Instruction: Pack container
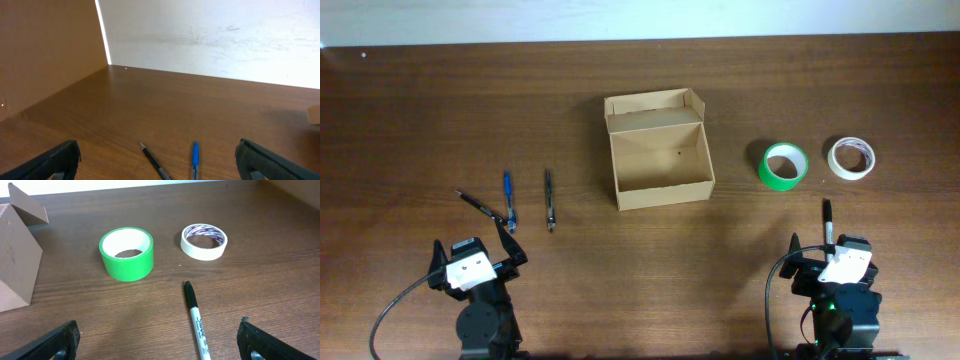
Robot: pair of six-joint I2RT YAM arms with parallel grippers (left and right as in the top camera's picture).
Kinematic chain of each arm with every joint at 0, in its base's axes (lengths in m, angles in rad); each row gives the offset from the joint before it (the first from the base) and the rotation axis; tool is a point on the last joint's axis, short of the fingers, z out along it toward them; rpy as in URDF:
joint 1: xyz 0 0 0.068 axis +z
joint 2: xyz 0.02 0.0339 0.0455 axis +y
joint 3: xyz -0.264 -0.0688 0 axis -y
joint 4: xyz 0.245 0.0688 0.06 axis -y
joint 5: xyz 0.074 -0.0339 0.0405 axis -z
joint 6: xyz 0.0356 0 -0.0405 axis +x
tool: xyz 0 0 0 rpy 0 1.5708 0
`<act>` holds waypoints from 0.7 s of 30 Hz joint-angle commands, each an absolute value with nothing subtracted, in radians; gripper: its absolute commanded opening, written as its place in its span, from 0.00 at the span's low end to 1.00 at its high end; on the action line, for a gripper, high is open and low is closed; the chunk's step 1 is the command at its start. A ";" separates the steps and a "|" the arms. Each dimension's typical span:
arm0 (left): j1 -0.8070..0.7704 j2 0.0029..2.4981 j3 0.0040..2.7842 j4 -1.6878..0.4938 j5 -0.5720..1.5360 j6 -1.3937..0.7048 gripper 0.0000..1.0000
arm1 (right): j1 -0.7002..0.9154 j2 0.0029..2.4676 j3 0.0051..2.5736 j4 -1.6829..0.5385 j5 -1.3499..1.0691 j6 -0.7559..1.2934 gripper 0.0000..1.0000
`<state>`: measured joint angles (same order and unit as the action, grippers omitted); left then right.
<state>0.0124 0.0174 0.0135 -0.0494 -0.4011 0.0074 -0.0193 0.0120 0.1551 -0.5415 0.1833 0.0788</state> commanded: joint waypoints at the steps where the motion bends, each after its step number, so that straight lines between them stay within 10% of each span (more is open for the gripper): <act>1: 0.007 0.010 0.009 -0.053 -0.408 0.009 0.99 | -0.027 0.004 0.149 -0.541 0.194 0.085 0.99; 8: 0.007 0.010 0.009 -0.054 -0.274 0.008 0.99 | -0.027 0.004 0.149 -0.524 -0.364 0.439 0.99; 21: 0.006 0.048 0.114 -0.260 0.091 -0.012 0.99 | -0.027 0.115 0.265 -0.261 -0.444 0.572 0.99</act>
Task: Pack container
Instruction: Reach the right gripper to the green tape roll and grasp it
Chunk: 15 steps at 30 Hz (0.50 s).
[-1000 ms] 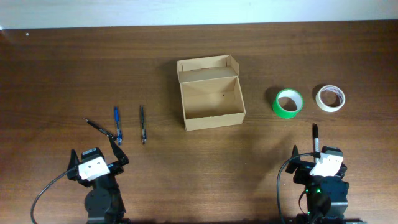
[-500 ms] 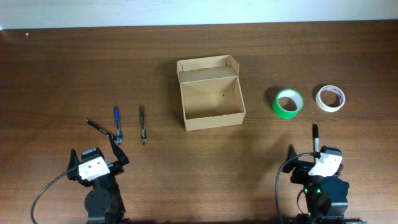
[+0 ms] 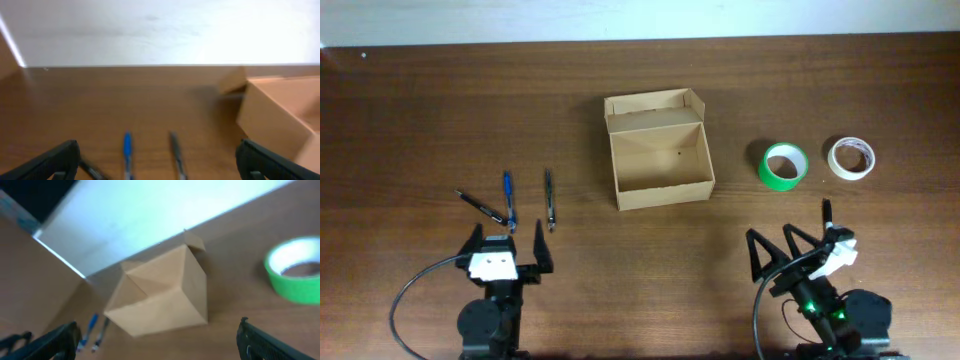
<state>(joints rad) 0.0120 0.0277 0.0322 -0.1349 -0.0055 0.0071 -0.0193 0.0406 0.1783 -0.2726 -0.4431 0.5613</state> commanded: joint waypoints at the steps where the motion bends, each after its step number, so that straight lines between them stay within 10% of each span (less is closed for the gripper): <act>1: 0.007 0.064 0.157 -0.323 0.090 -0.015 0.99 | -0.027 0.177 0.315 -0.261 -0.440 0.537 0.99; 15: 0.037 0.888 0.829 -0.506 0.031 0.049 0.99 | -0.028 1.232 1.387 -0.875 -0.358 0.213 0.99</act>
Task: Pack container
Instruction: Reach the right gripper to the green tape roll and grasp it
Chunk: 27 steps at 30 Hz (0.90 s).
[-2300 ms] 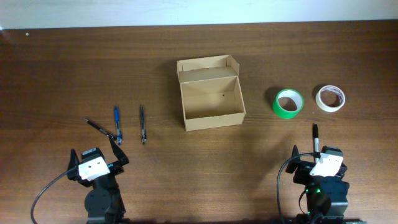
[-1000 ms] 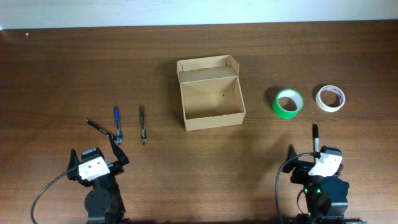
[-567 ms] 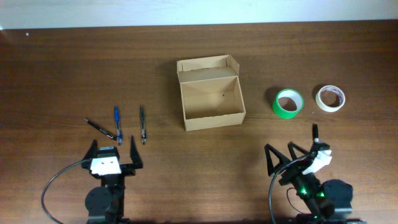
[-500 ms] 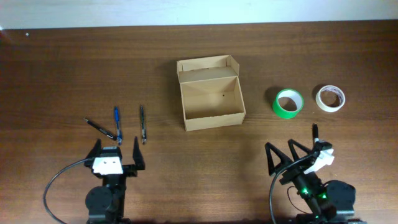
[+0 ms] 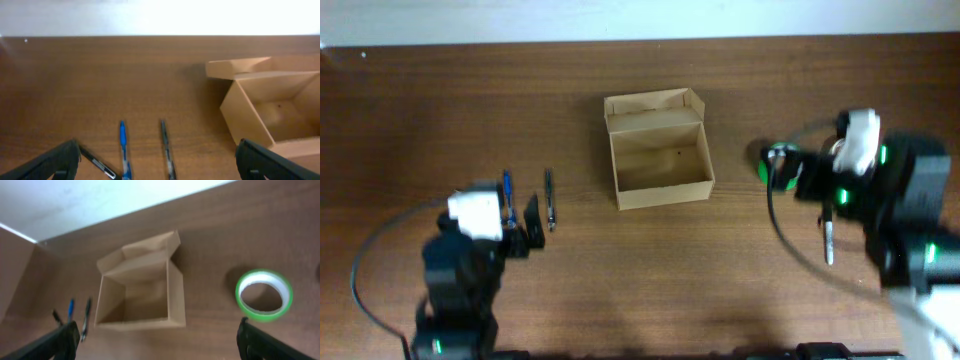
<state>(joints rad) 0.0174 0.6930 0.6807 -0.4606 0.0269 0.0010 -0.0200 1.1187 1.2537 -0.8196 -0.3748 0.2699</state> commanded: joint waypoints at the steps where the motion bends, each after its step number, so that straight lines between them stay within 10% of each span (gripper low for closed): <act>1: 0.051 0.997 0.921 -0.539 0.031 0.063 0.99 | -0.034 1.294 1.444 -0.897 -0.353 0.214 0.99; 9: 0.115 1.442 1.305 -0.650 0.037 0.062 0.99 | -0.120 1.660 1.723 -1.150 -0.130 0.301 0.97; 27: 0.114 1.605 1.311 -0.641 0.037 0.062 0.99 | -0.160 2.167 1.720 -1.151 -0.051 0.330 0.81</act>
